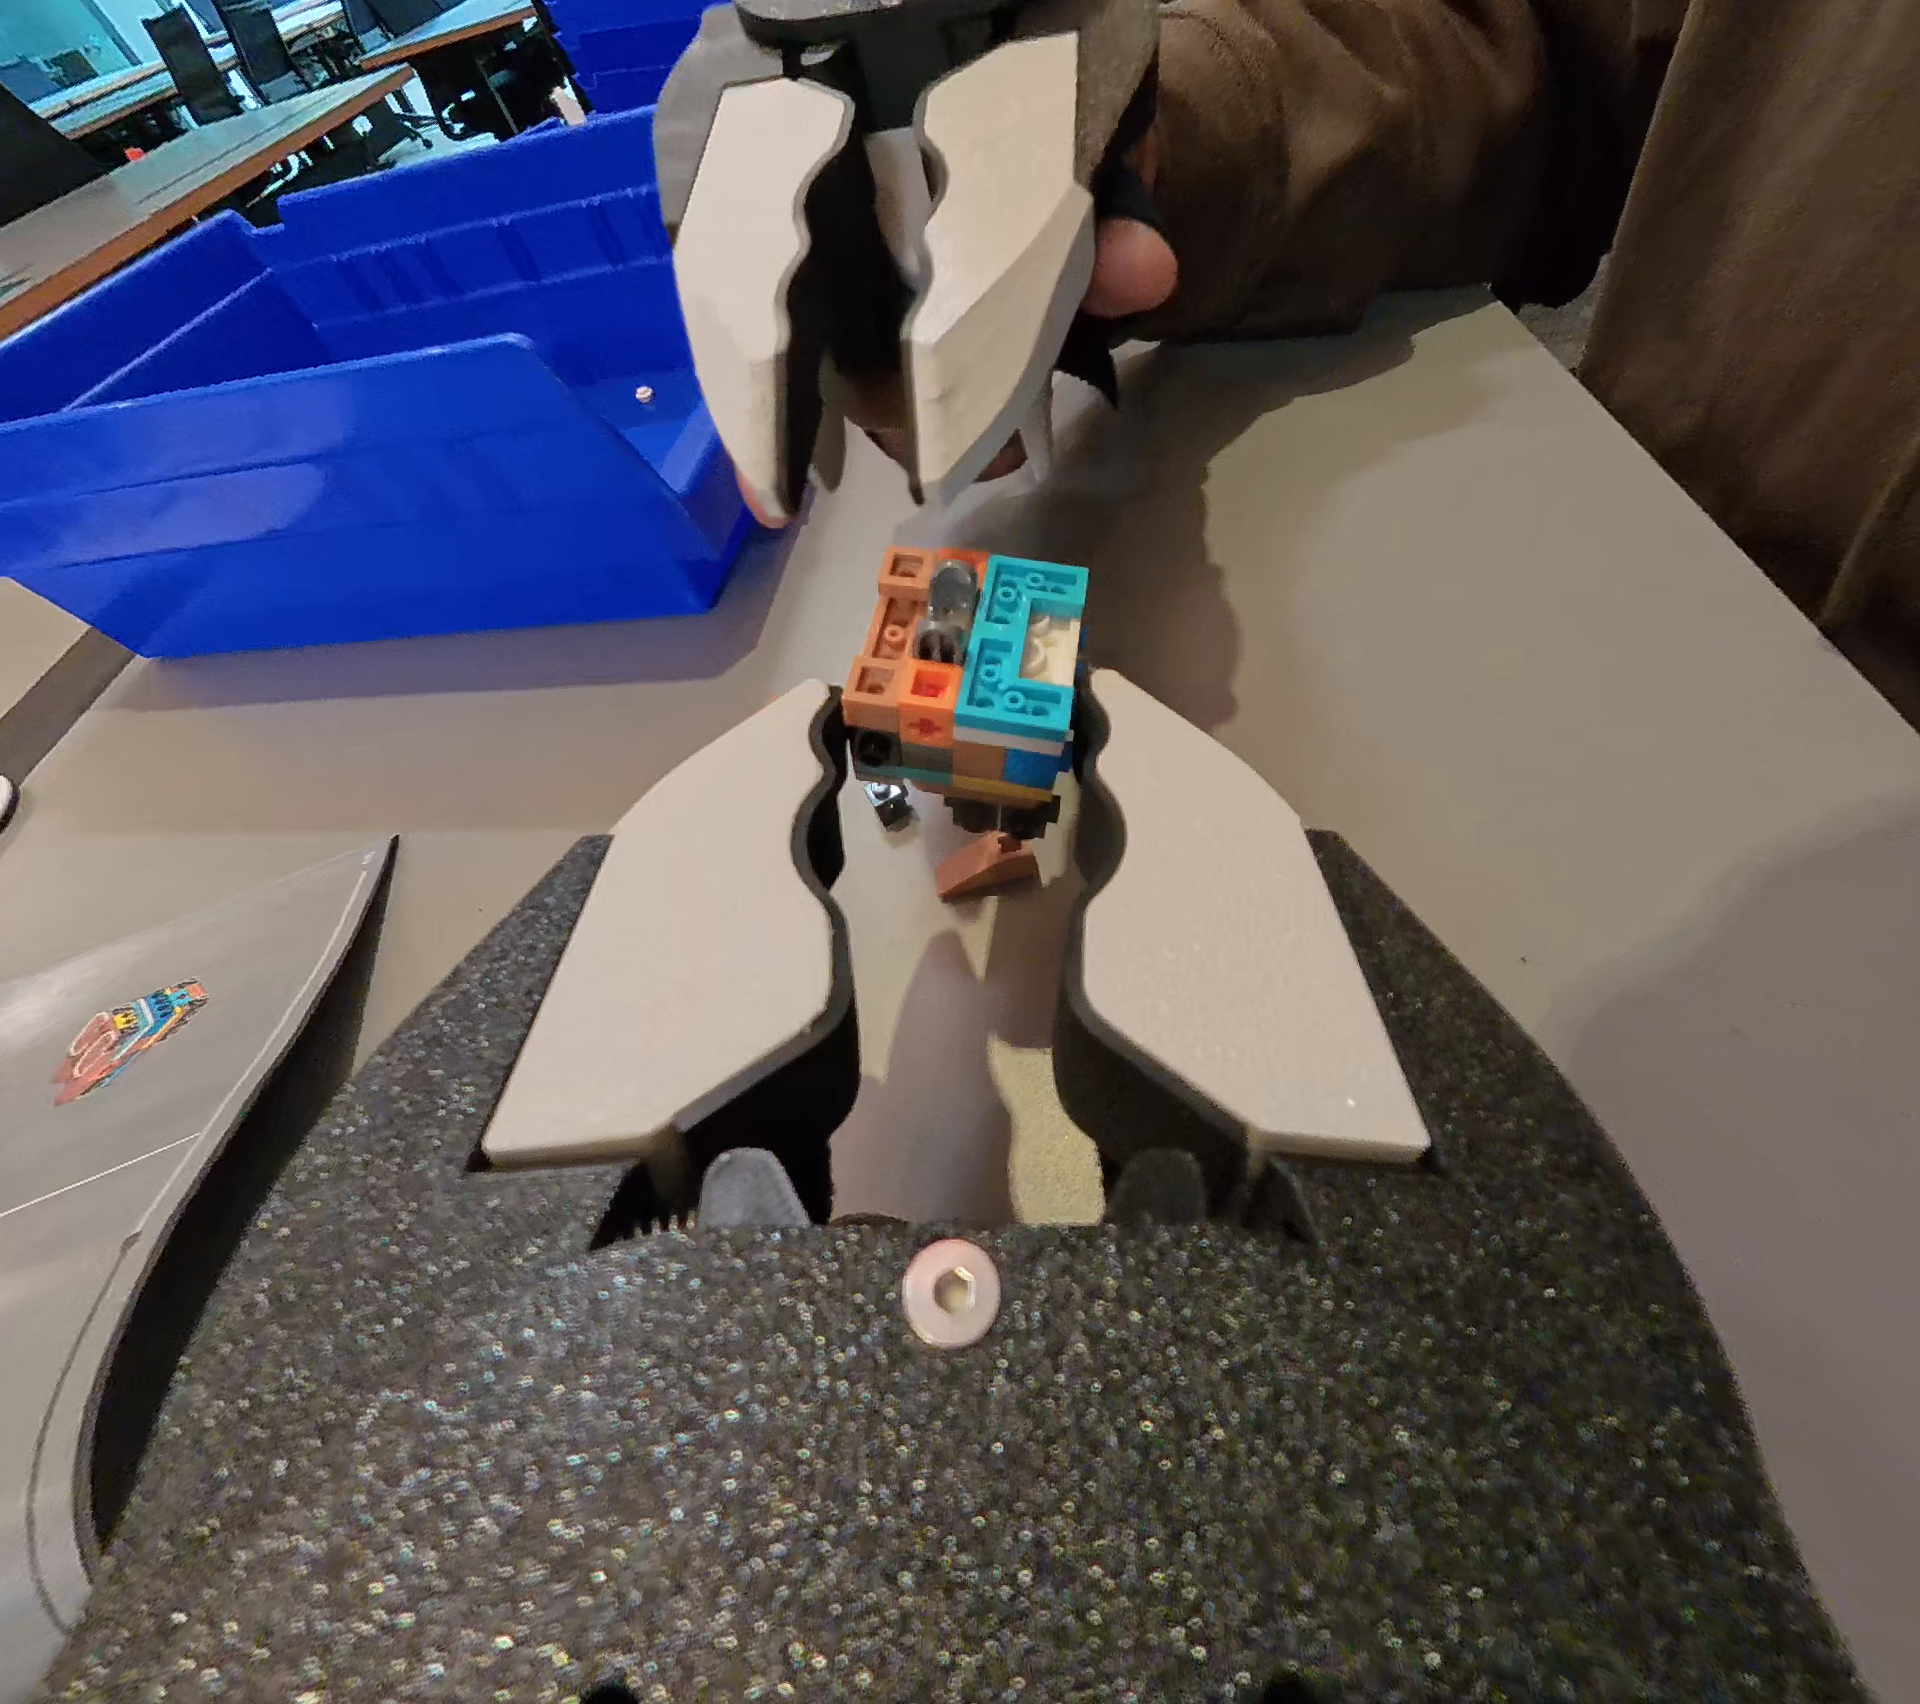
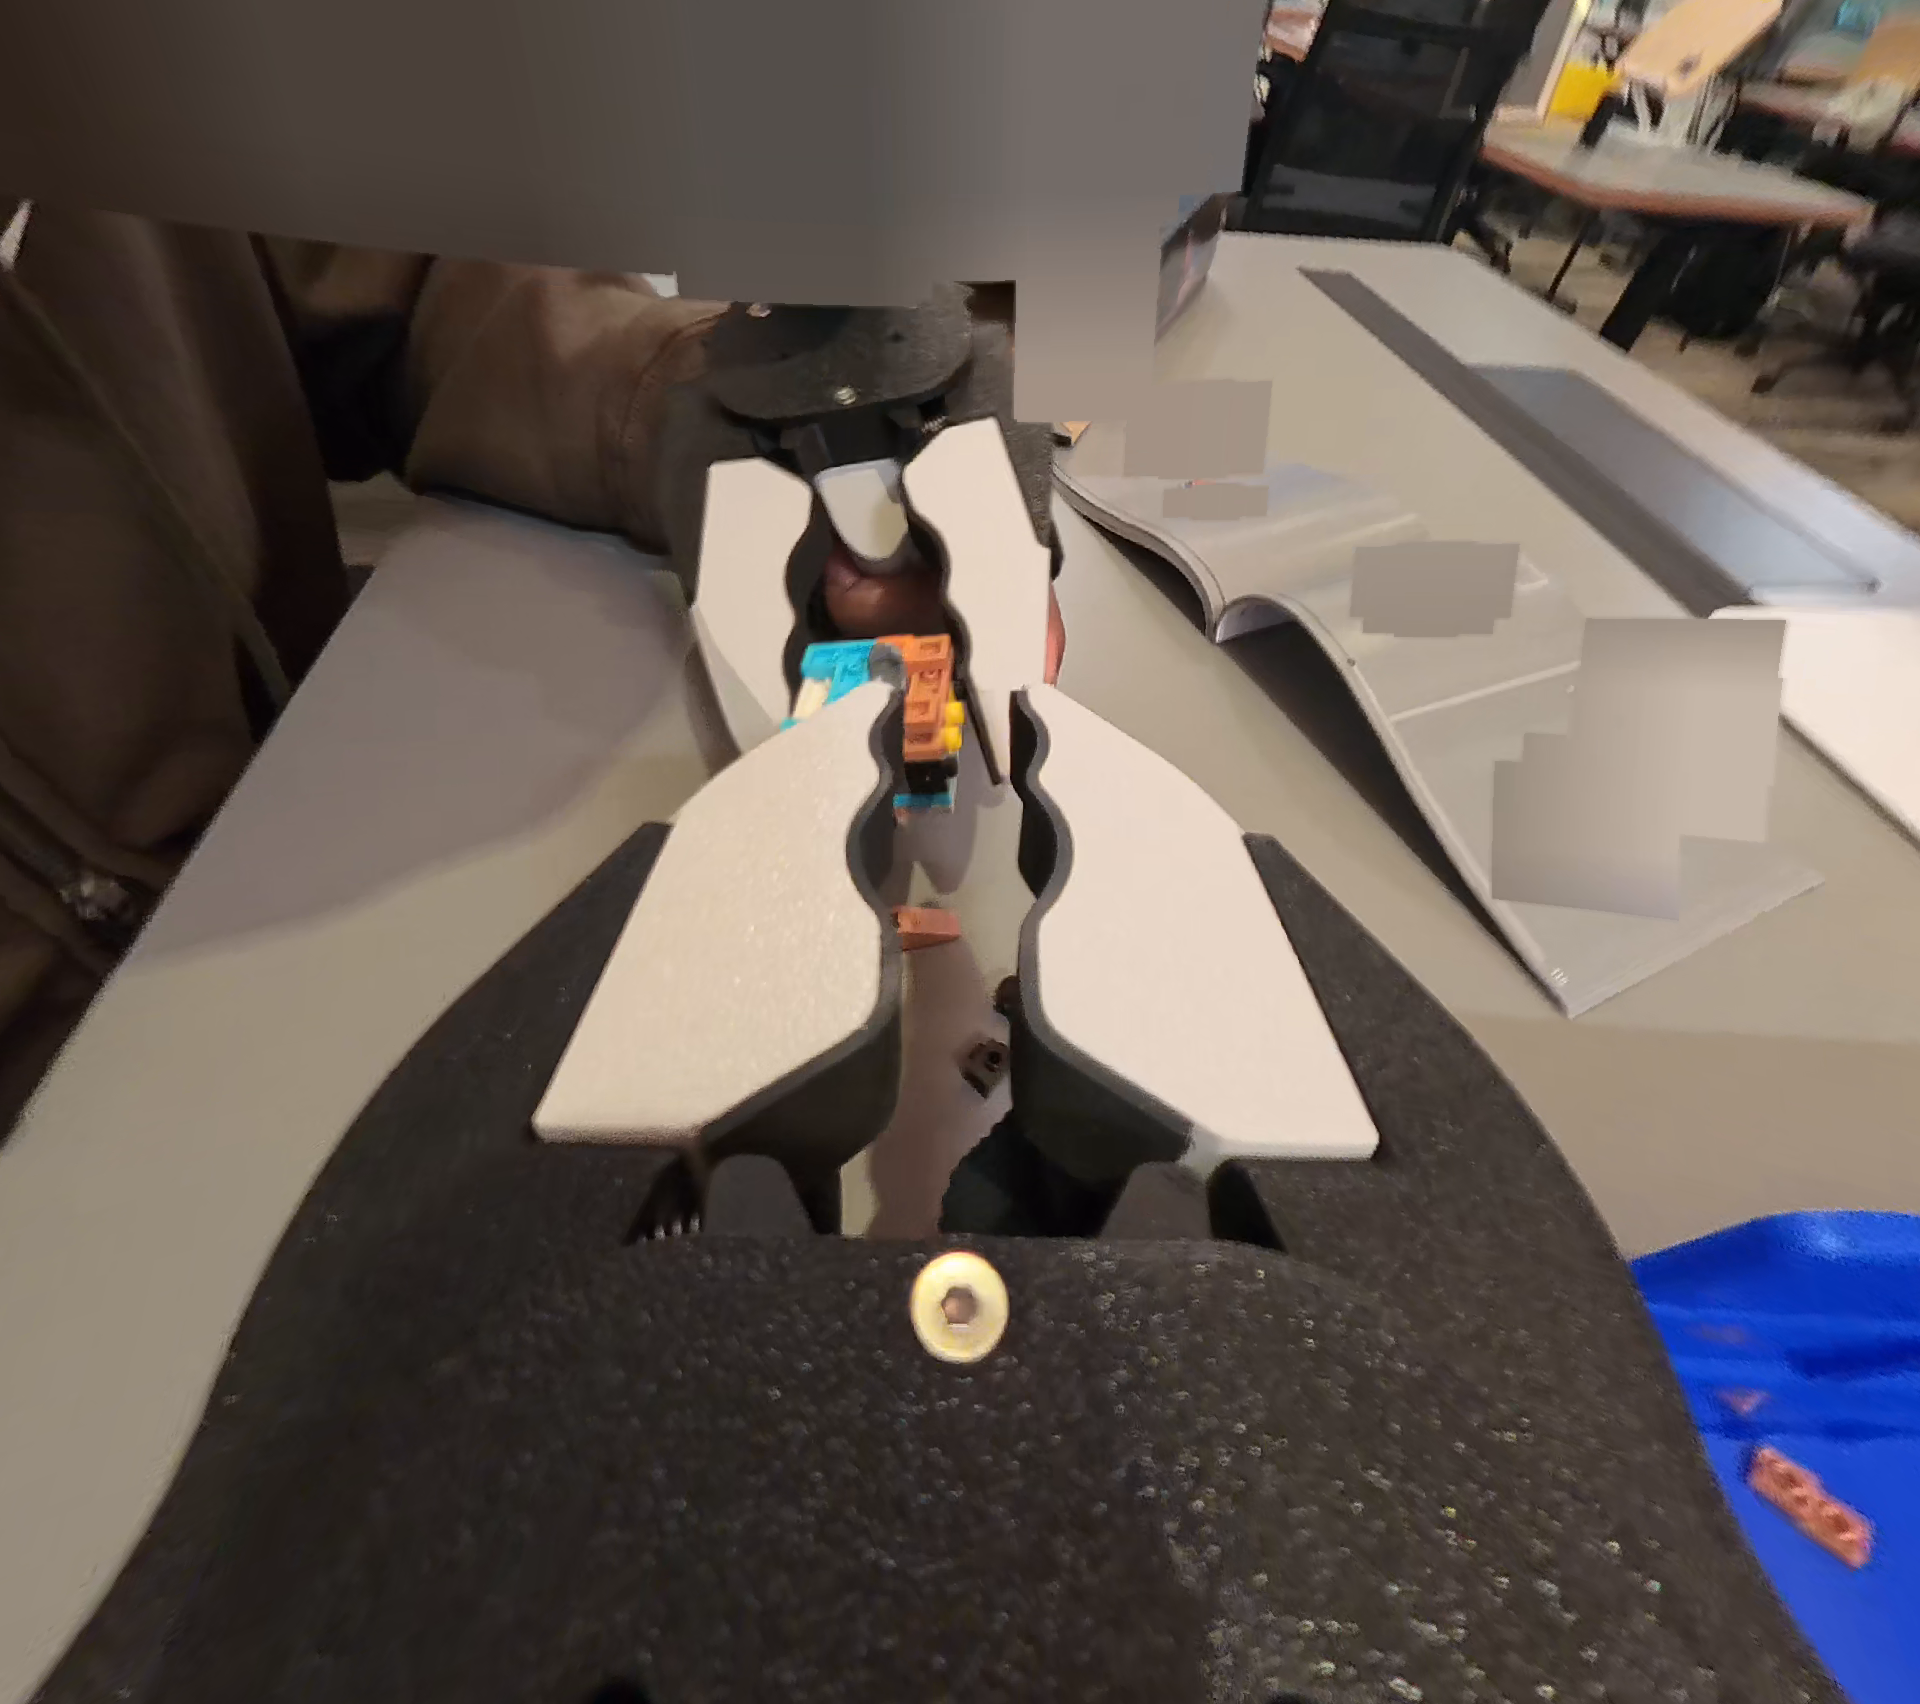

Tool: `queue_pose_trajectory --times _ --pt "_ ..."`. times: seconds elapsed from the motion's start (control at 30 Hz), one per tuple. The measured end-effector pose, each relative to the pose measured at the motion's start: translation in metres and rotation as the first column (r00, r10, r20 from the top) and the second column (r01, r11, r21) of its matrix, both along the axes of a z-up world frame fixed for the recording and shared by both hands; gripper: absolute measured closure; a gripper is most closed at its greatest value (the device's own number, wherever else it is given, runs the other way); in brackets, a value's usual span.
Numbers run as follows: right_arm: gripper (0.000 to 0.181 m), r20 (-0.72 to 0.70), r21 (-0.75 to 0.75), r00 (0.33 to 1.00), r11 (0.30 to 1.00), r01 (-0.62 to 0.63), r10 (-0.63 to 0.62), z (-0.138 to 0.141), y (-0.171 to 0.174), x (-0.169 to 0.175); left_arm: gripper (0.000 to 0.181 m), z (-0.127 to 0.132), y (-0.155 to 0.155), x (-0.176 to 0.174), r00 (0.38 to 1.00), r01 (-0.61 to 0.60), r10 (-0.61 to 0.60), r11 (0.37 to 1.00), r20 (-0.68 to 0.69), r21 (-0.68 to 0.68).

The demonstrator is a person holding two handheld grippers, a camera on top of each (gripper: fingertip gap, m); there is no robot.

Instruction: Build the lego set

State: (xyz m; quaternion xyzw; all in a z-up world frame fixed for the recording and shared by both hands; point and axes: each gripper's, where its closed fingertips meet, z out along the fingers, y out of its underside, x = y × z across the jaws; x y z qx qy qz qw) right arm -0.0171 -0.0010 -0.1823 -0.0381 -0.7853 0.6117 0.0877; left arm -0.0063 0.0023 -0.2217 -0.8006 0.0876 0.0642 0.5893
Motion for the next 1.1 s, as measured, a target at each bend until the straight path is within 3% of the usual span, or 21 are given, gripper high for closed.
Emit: queue_pose_trajectory --times 0.23,0.47,0.73,1.1 --pt "0.152 -0.361 0.099 0.931 0.995 -0.01 0.045 -0.006 0.008 0.005 0.139 0.007 -0.006 0.002 0.997 0.035 -0.035 0.999 0.069 0.004" --pt "0.124 -0.699 0.278 0.69 0.96 0.022 0.187 -0.016 -0.001 0.012 0.139 0.014 -0.012 0.012 0.983 0.115 -0.116 0.993 0.143 0.018" --pt "0.122 -0.804 0.312 0.54 0.95 0.029 0.248 -0.013 -0.016 0.026 0.139 0.013 -0.012 0.027 0.959 0.202 -0.199 0.979 0.202 0.009" --pt "0.131 -0.804 0.351 0.508 0.936 -0.011 0.307 -0.021 -0.022 0.034 0.139 0.006 -0.012 0.036 0.941 0.252 -0.241 0.968 0.238 -0.013"
